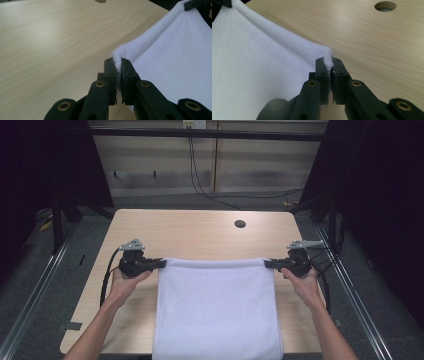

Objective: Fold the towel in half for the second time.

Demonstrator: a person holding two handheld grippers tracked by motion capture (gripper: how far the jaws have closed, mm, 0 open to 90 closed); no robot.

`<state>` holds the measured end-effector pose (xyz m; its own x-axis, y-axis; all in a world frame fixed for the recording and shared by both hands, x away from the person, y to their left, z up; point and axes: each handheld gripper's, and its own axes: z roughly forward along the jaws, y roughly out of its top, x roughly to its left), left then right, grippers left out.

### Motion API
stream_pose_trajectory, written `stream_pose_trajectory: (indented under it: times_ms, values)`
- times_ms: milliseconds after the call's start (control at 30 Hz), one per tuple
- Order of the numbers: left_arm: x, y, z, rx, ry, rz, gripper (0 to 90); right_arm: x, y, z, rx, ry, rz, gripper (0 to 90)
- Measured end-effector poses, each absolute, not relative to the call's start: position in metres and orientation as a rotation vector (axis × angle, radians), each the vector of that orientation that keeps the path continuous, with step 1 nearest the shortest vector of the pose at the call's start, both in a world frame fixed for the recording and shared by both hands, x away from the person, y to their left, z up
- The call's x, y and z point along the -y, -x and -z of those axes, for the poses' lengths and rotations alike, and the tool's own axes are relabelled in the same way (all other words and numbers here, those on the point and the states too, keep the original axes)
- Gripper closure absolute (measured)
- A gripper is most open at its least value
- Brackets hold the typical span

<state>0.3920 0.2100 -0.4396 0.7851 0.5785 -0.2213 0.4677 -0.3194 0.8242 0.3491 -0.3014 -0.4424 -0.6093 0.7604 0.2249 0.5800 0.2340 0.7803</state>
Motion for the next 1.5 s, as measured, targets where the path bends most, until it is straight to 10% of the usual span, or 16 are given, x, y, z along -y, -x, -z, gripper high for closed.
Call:
stream_pose_trajectory:
  times_ms: [733, 1167, 1500]
  values:
    - [-0.209, -0.432, 0.387, -0.81, -1.834, -0.249, 85.2, 0.304, -0.401, 0.387, -2.104, -1.253, -1.46, 85.8]
    - [-0.222, -0.342, 0.377, -0.615, -1.861, -0.227, 85.0, 0.321, -0.311, 0.384, -2.154, -1.076, -1.617, 85.6]
    - [-0.231, -0.273, 0.454, -0.598, -2.012, -0.087, 83.7, 0.31, -0.227, 0.435, -2.381, -1.045, -1.54, 83.6]
